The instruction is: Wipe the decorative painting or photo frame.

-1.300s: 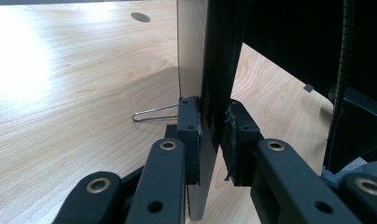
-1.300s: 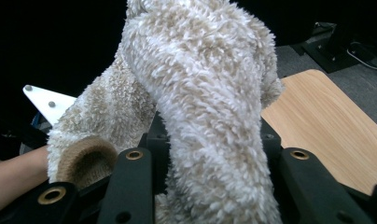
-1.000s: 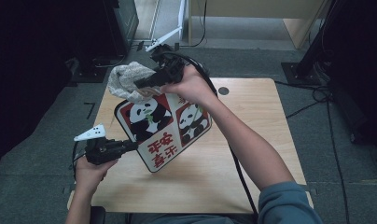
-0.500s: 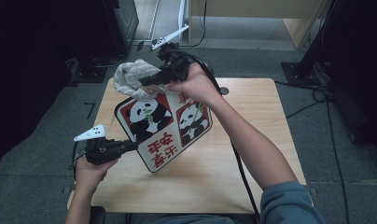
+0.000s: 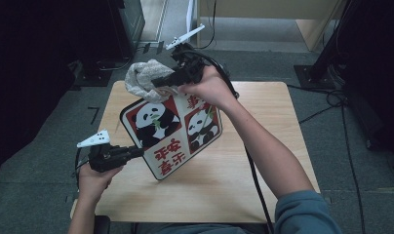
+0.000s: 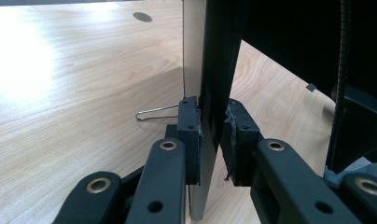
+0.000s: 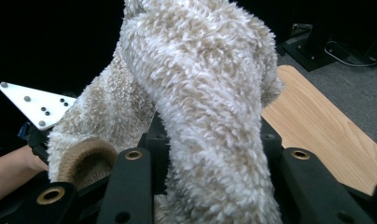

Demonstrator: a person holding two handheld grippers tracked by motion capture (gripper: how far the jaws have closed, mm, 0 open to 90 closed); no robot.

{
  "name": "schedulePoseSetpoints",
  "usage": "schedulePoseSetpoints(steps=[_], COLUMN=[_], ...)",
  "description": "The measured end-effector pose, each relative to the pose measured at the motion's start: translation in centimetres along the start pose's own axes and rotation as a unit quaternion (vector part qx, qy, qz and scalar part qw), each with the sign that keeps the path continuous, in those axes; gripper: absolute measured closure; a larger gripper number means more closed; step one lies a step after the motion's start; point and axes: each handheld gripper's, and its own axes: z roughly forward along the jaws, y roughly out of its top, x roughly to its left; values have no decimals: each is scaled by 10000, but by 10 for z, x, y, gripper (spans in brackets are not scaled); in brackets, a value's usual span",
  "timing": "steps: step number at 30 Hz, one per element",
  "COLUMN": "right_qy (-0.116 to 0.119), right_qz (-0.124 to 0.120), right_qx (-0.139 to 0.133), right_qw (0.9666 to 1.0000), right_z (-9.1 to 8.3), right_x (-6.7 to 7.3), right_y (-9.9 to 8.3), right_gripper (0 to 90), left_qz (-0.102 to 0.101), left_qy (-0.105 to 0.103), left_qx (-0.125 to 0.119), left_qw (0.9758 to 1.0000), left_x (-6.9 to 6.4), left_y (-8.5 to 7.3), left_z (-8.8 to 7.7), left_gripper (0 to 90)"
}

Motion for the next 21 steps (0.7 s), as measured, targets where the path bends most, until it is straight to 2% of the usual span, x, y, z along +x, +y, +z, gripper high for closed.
schedulePoseSetpoints(steps=[21], right_qy=[-200], right_qz=[119], right_qx=[-105], right_qw=[9997], right_z=[-14], right_x=[-16], right_y=[-6], right_gripper=[614], left_qz=[-27], left_qy=[22], left_qx=[-9], left_qw=[10000], left_x=[1], left_y=[0], left_z=[-1], left_gripper=[789])
